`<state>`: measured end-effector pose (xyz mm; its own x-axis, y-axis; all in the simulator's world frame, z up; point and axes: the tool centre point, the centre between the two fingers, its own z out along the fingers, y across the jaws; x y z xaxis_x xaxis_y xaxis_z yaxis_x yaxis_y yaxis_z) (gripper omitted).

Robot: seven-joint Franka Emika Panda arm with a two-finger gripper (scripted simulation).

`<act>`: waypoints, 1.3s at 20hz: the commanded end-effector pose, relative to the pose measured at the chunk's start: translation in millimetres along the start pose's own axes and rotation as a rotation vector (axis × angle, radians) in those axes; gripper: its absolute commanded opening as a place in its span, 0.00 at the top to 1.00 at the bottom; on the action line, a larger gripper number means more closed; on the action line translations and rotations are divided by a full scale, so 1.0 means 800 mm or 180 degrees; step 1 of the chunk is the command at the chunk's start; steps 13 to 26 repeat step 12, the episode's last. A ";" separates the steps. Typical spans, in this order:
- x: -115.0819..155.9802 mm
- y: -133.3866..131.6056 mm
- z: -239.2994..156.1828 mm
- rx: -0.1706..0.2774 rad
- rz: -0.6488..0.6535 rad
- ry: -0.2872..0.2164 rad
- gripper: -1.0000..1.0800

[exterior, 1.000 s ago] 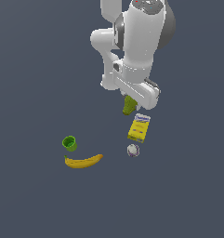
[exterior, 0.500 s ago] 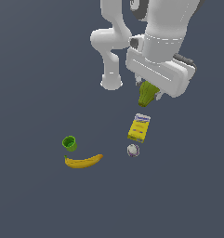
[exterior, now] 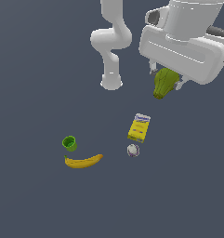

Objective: Pick up a designated object from a clutter of objects.

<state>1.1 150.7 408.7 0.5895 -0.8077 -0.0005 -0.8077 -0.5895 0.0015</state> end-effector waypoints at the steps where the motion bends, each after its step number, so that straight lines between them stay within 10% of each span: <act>1: -0.002 -0.008 -0.013 0.0005 0.0001 0.0002 1.00; 26: -0.004 -0.022 -0.031 0.0005 0.0001 0.0002 1.00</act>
